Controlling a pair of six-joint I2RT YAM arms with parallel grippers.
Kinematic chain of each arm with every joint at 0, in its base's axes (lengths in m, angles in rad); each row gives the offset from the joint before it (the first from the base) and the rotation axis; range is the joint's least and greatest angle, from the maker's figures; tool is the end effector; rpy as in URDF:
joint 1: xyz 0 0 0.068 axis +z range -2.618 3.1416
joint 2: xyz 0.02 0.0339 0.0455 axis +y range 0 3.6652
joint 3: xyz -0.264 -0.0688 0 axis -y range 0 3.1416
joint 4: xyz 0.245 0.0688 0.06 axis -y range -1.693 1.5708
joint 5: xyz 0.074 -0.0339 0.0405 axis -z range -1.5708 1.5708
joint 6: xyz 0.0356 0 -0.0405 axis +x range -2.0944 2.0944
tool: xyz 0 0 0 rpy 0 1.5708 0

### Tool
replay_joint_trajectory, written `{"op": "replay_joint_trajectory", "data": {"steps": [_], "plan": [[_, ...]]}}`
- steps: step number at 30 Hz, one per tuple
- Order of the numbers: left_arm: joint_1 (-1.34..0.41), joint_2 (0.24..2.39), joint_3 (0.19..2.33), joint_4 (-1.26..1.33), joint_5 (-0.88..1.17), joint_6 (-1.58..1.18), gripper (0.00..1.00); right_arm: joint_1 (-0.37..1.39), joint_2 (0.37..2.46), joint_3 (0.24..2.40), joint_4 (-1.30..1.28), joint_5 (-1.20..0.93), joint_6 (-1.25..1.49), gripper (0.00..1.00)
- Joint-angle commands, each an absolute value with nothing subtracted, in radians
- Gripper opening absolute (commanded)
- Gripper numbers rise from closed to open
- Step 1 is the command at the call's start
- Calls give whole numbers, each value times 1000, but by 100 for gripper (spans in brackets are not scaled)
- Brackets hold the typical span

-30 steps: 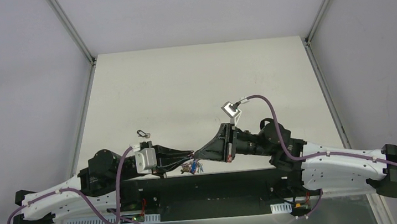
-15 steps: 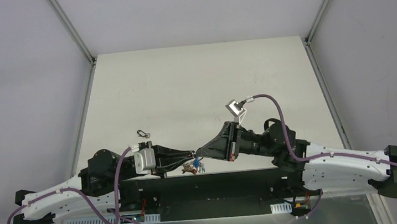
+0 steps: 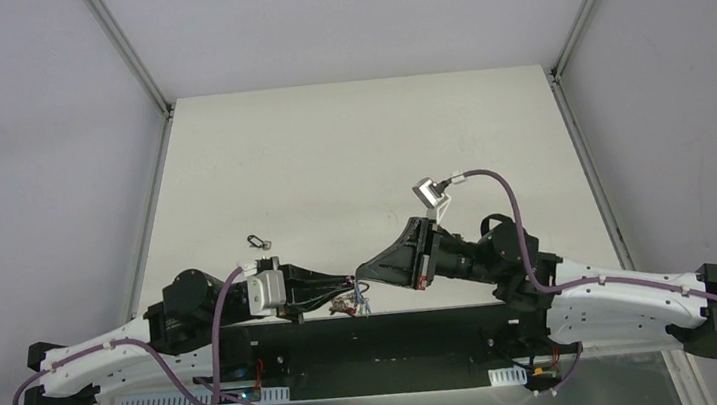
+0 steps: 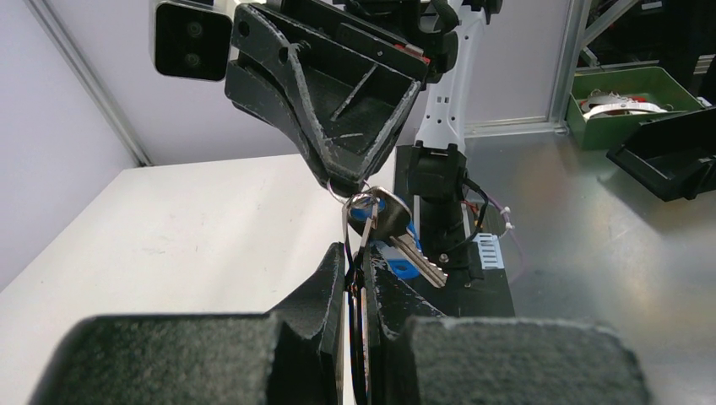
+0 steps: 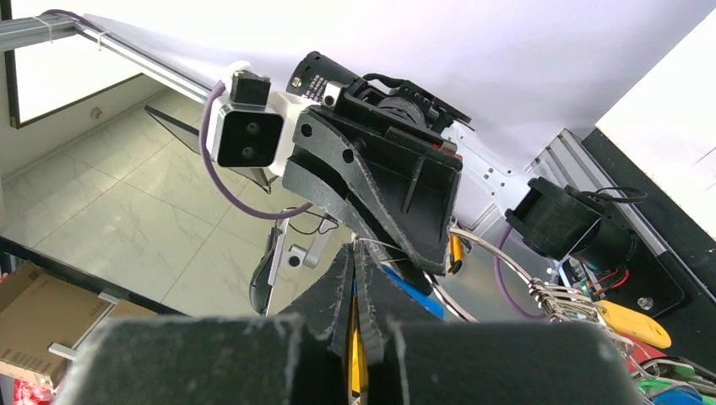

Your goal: Put the keys on the keyring

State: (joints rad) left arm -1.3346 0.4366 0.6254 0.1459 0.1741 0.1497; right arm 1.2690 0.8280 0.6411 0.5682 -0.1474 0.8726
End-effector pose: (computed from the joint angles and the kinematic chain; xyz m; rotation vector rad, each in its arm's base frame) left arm 0.0205 -0.1115 0.3659 1.0068 0.8593 -1.1270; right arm 0.0529 0.1875 0.3620 -0.4378 1.3814 1.9199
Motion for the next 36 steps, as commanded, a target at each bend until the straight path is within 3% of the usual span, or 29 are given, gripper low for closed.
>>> {"op": "replay_joint_trajectory", "data": {"steps": [1, 7, 36], "plan": [[-1338, 405, 624, 224, 176, 151, 0, 1288, 762, 650, 571, -92, 831, 0], [-1338, 374, 614, 216, 157, 154, 0, 1307, 712, 608, 548, -51, 828, 0], [-1338, 396, 601, 243, 138, 179, 0, 1335, 842, 668, 632, -44, 845, 0]]}}
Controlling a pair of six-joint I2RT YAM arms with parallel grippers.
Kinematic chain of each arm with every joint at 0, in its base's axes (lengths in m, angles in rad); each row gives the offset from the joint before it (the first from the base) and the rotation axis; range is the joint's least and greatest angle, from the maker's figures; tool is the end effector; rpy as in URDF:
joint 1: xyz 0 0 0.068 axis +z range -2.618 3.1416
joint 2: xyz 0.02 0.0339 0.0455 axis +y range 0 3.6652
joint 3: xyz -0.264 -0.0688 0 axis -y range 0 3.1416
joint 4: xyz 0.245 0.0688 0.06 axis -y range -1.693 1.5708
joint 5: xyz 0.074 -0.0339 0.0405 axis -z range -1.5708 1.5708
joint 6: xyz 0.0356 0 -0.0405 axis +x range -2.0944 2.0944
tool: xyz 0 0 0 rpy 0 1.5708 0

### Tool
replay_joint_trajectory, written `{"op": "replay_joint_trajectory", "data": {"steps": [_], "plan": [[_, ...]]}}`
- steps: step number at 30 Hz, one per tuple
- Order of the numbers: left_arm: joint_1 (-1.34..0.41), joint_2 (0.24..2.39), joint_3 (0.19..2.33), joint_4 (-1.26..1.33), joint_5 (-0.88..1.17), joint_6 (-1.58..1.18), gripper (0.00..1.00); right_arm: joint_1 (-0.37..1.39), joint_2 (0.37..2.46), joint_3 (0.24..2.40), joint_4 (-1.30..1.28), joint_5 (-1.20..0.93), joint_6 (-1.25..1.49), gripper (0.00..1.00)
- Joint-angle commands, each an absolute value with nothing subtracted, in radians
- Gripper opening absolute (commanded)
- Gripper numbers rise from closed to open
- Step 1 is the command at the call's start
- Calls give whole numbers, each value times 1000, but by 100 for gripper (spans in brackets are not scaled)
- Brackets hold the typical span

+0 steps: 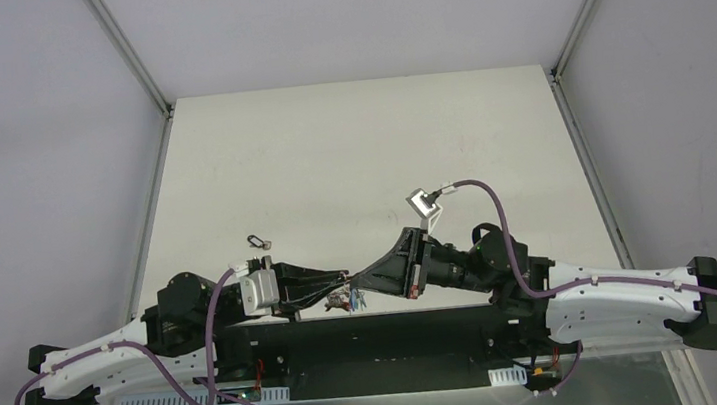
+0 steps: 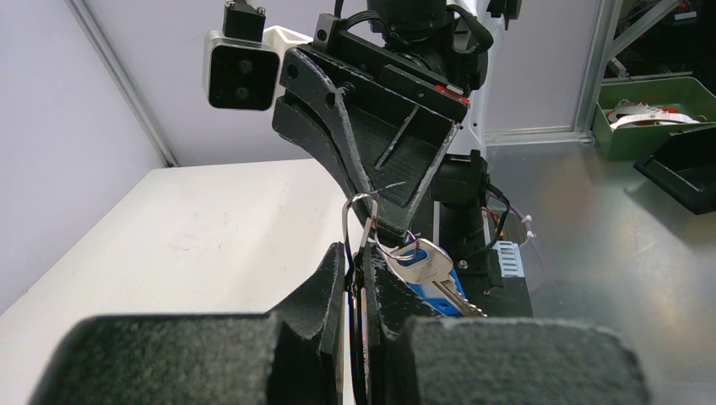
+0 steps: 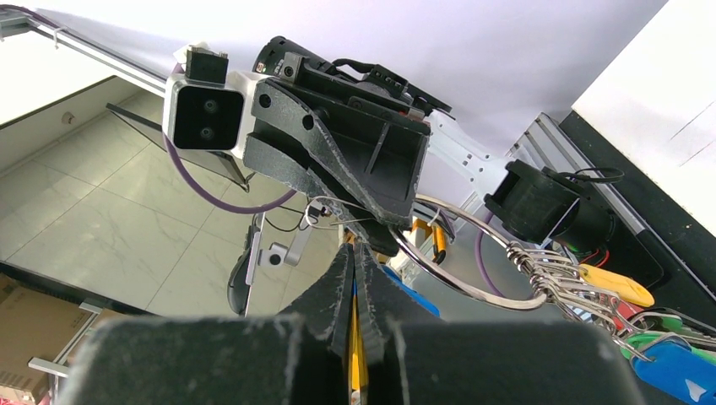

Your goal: Put the keys on the keyring

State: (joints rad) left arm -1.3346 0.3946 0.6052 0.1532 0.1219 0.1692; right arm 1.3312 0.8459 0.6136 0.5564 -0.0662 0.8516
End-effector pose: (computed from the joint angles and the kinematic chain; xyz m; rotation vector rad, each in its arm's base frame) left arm 0.0205 -0.1036 0.3638 0.9557 0.8563 -1.0855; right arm 0.0454 0.1958 0.3480 -0.4251 1.4465 1.8816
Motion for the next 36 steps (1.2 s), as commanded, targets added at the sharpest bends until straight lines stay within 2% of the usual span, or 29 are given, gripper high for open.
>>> {"op": "replay_joint_trajectory", "data": {"steps": [1, 36], "plan": [[-1338, 397, 601, 243, 139, 178, 0, 1335, 842, 669, 632, -43, 846, 0], [-1338, 456, 601, 254, 210, 163, 0, 1335, 831, 719, 679, -39, 791, 0]]}}
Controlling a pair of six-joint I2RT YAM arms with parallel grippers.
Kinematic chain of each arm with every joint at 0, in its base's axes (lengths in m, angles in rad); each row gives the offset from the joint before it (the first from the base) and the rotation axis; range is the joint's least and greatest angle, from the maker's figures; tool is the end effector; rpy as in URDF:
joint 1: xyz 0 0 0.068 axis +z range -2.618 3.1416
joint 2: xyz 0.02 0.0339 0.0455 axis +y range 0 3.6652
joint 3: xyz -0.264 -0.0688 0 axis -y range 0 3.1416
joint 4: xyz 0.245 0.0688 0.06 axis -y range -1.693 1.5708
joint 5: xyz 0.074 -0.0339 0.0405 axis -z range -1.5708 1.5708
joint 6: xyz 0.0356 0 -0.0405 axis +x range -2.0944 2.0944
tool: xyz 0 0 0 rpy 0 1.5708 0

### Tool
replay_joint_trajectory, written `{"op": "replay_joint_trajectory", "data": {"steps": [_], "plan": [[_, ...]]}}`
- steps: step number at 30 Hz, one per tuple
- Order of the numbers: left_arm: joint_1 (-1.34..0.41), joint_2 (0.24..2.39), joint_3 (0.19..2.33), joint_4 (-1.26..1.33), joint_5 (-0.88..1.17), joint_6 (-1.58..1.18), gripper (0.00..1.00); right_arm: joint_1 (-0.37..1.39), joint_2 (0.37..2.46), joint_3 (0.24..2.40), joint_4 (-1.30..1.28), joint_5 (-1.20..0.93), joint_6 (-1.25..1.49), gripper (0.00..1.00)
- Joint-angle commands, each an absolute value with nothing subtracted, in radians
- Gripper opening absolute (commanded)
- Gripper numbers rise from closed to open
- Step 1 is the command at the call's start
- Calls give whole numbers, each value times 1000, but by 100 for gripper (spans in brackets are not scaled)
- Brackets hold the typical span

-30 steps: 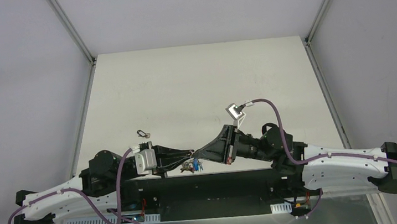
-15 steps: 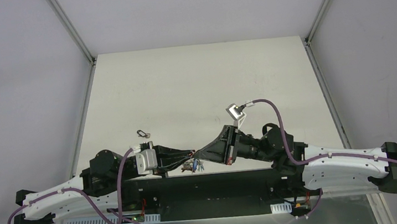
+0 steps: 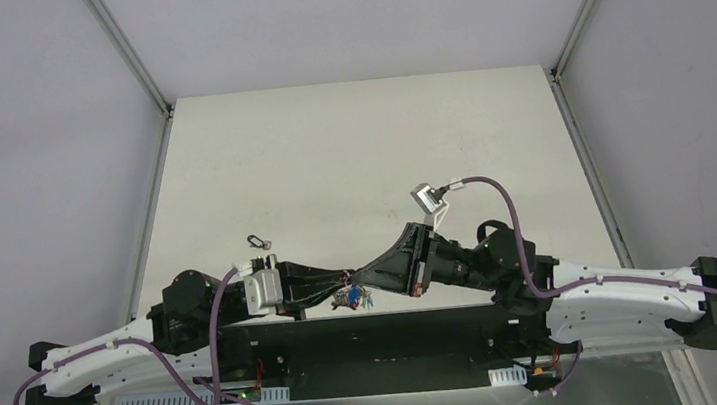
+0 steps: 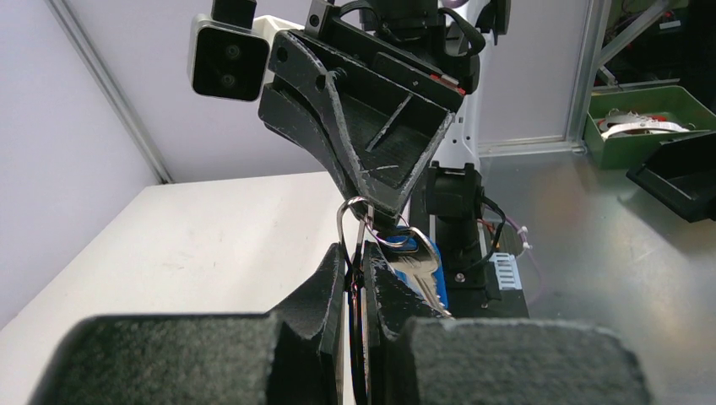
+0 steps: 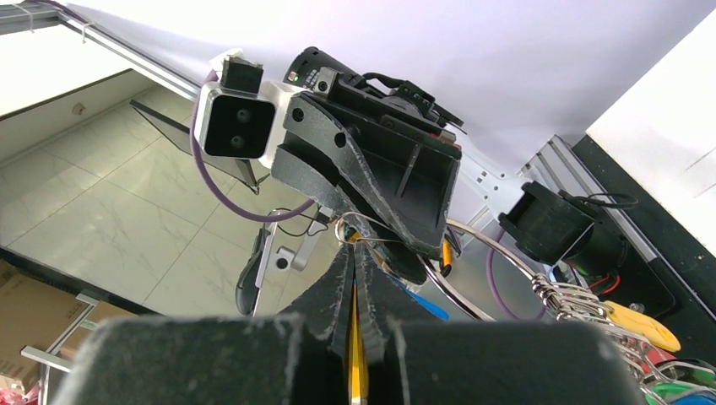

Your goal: Put the keys on the keyring

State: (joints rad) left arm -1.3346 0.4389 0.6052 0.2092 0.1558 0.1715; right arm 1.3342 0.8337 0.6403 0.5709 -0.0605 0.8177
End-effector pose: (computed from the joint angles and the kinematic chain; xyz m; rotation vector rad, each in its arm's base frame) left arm 0.0214 -0.1124 0.3654 0.9725 0.8251 -1.1052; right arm 0.0439 0.1914 0.3611 -0.4285 1.3717 1.8808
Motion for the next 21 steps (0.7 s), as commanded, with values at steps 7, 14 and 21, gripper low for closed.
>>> {"op": "replay_joint_trajectory", "data": {"steps": [7, 14, 21], "plan": [[-1338, 467, 590, 266, 214, 154, 0, 1335, 831, 759, 657, -47, 761, 0], [-1338, 494, 579, 271, 195, 151, 0, 1335, 856, 841, 622, -88, 729, 0], [-1338, 492, 594, 244, 163, 150, 0, 1335, 870, 846, 623, -94, 738, 0]]}}
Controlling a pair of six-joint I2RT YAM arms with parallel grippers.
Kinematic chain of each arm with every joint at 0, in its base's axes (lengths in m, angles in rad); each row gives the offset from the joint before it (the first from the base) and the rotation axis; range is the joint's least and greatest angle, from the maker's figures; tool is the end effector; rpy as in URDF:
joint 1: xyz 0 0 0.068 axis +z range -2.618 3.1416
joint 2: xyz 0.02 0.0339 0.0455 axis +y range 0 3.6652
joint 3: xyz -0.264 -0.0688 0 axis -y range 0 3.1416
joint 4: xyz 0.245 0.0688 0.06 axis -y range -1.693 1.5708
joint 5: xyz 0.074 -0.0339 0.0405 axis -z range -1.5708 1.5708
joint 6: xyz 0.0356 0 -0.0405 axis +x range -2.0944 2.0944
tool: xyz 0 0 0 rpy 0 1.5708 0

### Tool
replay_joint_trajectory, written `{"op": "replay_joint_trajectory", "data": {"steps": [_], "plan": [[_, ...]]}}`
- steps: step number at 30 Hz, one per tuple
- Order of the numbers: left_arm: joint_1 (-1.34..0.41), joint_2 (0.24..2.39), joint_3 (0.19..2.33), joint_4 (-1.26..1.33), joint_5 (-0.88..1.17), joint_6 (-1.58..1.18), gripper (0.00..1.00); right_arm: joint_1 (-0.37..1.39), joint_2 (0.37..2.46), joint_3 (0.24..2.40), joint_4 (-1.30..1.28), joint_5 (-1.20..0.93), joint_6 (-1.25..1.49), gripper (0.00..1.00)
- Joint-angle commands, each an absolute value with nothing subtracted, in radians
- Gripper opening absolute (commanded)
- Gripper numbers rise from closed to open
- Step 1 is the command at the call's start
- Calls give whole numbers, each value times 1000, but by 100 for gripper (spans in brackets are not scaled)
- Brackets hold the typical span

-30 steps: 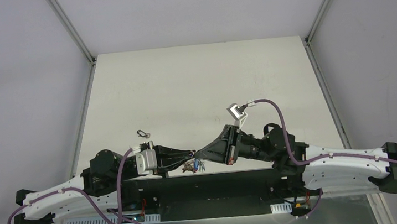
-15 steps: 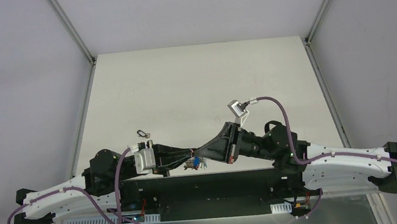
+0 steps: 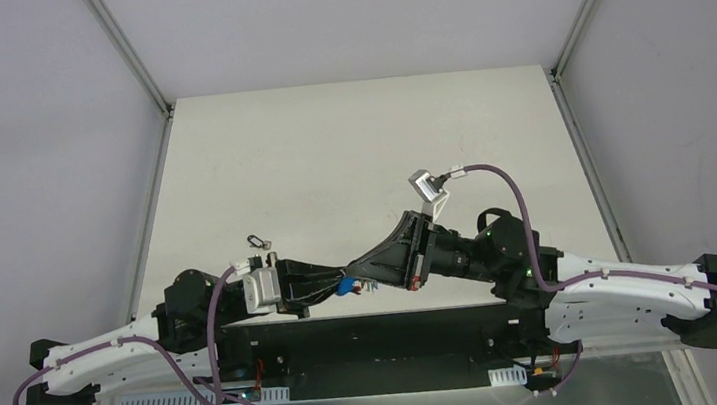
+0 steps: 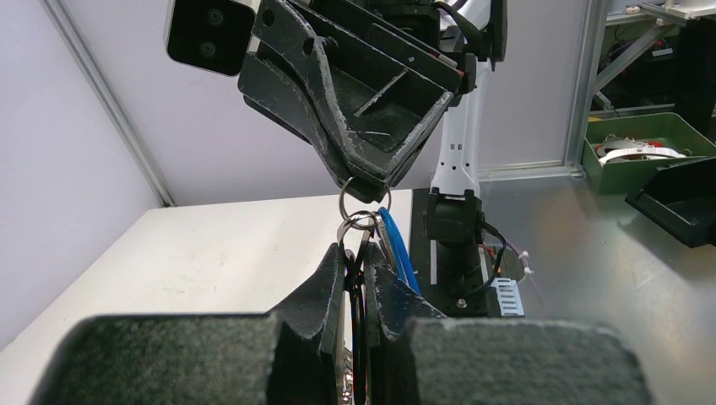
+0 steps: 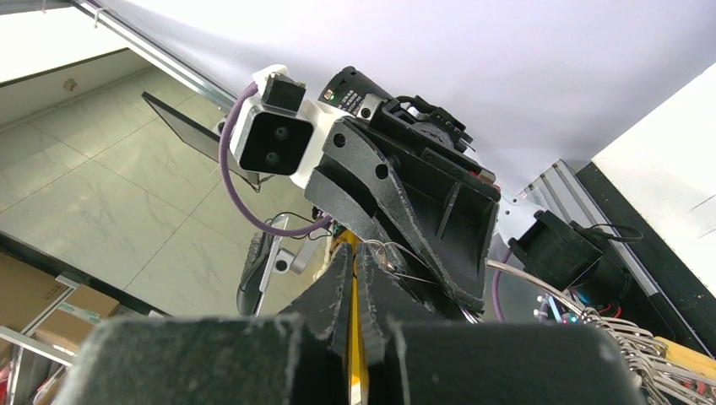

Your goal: Put the keys on the keyring

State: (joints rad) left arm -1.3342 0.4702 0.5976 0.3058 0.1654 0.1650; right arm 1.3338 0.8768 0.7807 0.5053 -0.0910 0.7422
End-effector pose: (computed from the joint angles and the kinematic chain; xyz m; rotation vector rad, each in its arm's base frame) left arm 0.0222 -0.1171 0.3696 0.9370 0.7769 -1.1255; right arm 0.0441 0.1963 0.3962 -0.4956 1.2967 1.8496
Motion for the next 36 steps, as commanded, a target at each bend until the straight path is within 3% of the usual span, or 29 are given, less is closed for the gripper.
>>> {"op": "replay_joint_trajectory", "data": {"steps": [1, 3, 6, 10, 14, 15, 16, 36], "plan": [[-1338, 494, 602, 229, 153, 147, 0, 1335, 869, 842, 627, -92, 740, 0], [-1338, 494, 616, 197, 134, 145, 1, 1336, 869, 839, 627, -92, 744, 0], [-1338, 487, 627, 165, 114, 142, 16, 1336, 868, 836, 629, -91, 746, 0], [-1338, 471, 628, 131, 88, 145, 21, 1336, 864, 836, 628, -90, 742, 0], [-1338, 457, 627, 116, 66, 155, 18, 1337, 863, 838, 625, -92, 736, 0], [-1338, 457, 627, 114, 63, 158, 6, 1338, 862, 837, 623, -91, 736, 0], [-1338, 456, 629, 111, 59, 159, 0, 1337, 860, 833, 624, -91, 735, 0], [-1338, 603, 690, 174, -321, 211, 0, 1341, 645, 567, 562, -42, 803, 0]]}}
